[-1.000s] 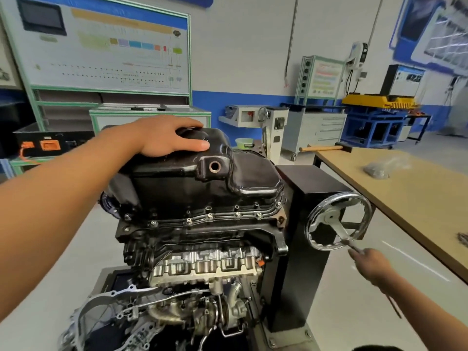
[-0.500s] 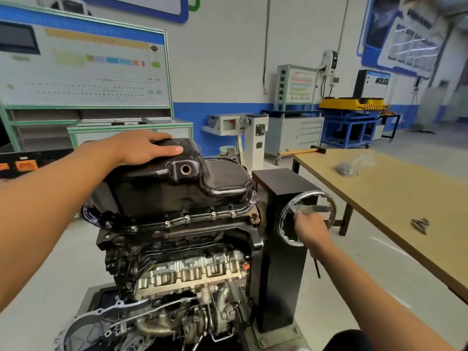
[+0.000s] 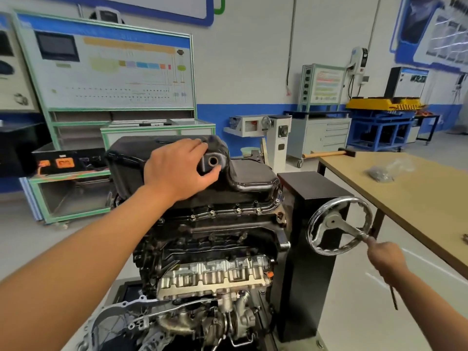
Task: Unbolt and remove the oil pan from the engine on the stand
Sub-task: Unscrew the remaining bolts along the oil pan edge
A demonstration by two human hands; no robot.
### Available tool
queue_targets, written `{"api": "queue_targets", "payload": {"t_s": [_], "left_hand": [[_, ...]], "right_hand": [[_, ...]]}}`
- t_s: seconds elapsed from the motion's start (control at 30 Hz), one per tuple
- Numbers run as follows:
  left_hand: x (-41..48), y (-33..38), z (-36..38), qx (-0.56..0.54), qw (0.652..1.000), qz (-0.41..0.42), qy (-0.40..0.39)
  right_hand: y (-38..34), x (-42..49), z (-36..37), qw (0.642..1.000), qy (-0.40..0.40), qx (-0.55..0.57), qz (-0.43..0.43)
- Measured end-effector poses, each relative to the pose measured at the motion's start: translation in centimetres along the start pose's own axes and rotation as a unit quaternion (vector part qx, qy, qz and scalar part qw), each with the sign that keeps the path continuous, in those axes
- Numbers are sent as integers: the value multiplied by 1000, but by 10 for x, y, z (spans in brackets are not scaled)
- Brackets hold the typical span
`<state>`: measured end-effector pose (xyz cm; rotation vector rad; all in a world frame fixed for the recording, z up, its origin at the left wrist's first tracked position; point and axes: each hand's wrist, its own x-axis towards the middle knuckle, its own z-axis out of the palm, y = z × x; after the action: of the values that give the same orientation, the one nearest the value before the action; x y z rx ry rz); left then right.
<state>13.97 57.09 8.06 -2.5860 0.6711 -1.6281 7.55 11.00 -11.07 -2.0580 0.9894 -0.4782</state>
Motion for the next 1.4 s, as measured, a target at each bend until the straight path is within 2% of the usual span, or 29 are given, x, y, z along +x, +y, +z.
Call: {"api": "queue_targets", "payload": {"t_s": [0.1, 0.2, 0.33, 0.43, 0.53, 0.63, 0.8, 0.9, 0.97, 1.03, 1.13, 1.27, 1.4], "left_hand": [[12, -9, 7, 20, 999, 22, -22], [26, -16, 14, 15, 999, 21, -39], [31, -17, 21, 29, 999, 12, -32], [29, -17, 22, 20, 999, 9, -30], [27, -16, 18, 3, 999, 5, -35], [21, -16, 16, -16, 1000, 8, -24], [22, -14, 14, -24, 1000, 4, -17], [23, -14, 15, -25, 1000, -5, -9], [21, -12, 15, -27, 1000, -3, -1], [20, -11, 15, -22, 1000, 0, 7], [21, -12, 15, -15, 1000, 5, 6], [26, -15, 19, -21, 1000, 6, 3], [29, -18, 24, -24, 999, 10, 19]], "right_hand": [[-30, -2, -25, 994, 46, 93, 14], [-68, -23, -31, 989, 41, 130, -63], [-84, -68, -14, 977, 20, 61, -205], [-65, -97, 23, 966, -30, -14, -256], [-18, -101, 55, 978, -84, -71, -180], [25, -80, 43, 992, -69, -80, -72], [49, -48, 1, 992, -40, -98, -62], [42, -45, -9, 996, -63, -34, -47], [32, -47, -6, 989, -134, 53, 29], [23, -52, 5, 967, -199, 120, 107], [16, -53, 22, 919, -246, 255, 173], [19, -40, 24, 901, -188, 325, 216], [11, -19, -8, 897, -84, 386, 197]]}}
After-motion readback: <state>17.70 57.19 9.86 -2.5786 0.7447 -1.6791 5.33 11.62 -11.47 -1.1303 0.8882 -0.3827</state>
